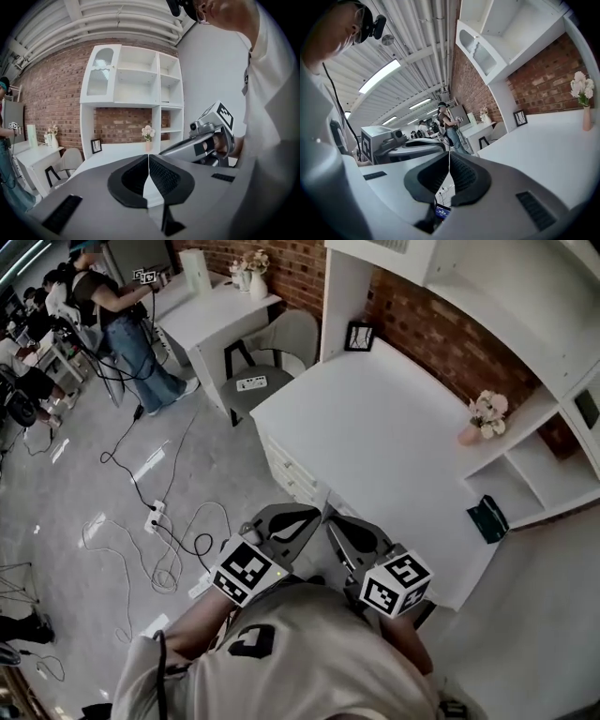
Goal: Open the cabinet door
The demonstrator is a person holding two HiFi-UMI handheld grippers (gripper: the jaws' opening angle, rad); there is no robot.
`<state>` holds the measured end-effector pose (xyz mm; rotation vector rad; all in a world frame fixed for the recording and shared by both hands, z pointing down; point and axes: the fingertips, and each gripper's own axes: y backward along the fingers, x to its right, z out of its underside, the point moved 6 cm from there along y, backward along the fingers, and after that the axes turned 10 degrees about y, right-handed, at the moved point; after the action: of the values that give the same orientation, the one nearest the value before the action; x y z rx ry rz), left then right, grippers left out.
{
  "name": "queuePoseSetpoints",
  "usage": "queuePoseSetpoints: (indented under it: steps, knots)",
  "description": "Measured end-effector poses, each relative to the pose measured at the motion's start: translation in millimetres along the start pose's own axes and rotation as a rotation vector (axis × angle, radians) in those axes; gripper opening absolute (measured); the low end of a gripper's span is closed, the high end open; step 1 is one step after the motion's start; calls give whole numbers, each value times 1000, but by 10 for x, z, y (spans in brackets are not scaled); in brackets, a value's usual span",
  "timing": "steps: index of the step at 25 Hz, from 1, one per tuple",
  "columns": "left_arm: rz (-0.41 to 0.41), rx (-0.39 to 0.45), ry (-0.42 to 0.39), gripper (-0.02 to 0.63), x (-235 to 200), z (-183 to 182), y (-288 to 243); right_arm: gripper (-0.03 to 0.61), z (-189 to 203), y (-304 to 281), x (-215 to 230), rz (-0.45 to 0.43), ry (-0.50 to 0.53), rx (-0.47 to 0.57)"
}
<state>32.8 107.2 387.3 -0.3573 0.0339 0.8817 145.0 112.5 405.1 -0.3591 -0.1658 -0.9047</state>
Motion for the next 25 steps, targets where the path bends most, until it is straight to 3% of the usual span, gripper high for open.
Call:
queuePoseSetpoints:
  steps: [6,13,25]
  knots:
    - [23,3,0,21,110,-109,-314,28,-5,276,287,48,-29,23]
    - [-26,-17,13,20,-4,-142,-372,28,50,313,421,22,-71,-9]
    - [-92,43,-11,21,-676,-342,-476,28,-84,116,669,76,-13,-57]
